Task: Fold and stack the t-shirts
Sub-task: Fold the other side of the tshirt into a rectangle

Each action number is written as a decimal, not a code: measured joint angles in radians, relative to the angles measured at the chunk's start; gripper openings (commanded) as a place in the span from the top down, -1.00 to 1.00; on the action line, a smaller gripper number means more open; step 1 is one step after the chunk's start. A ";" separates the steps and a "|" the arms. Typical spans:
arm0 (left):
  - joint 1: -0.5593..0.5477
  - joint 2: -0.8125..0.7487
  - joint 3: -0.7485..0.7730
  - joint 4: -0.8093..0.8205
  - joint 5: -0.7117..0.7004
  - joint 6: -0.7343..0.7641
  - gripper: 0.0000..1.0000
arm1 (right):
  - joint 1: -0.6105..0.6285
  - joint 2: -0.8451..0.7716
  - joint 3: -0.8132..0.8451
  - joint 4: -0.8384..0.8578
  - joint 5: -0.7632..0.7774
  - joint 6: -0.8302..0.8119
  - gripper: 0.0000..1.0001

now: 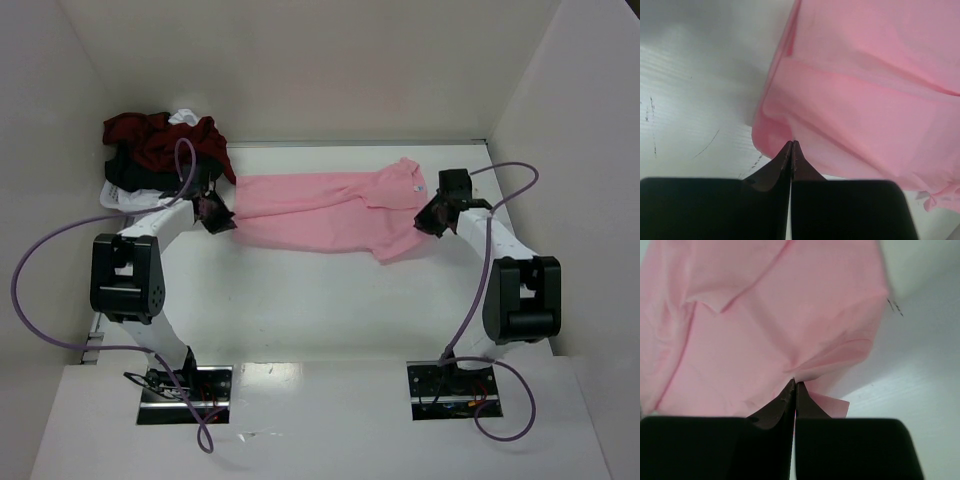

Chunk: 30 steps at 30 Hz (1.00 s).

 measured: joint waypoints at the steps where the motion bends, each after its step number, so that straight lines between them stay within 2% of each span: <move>1: 0.000 0.000 0.018 0.000 -0.001 0.003 1.00 | -0.002 0.017 0.026 0.002 -0.003 -0.003 1.00; 6: 0.000 0.032 0.139 -0.008 -0.014 0.019 1.00 | -0.010 0.166 0.197 0.016 -0.018 -0.026 1.00; 16: 0.005 0.288 0.426 -0.016 -0.037 0.019 1.00 | -0.053 0.456 0.559 0.016 -0.053 -0.047 1.00; 22: 0.024 0.375 0.492 -0.028 -0.043 0.017 1.00 | -0.059 0.607 0.726 0.013 -0.103 -0.059 1.00; 28: 0.032 0.452 0.565 -0.034 -0.041 0.016 0.99 | -0.059 0.728 0.819 -0.005 -0.139 -0.070 0.86; 30: 0.032 0.476 0.596 -0.038 -0.037 0.015 0.89 | -0.059 0.768 0.858 -0.016 -0.151 -0.074 0.79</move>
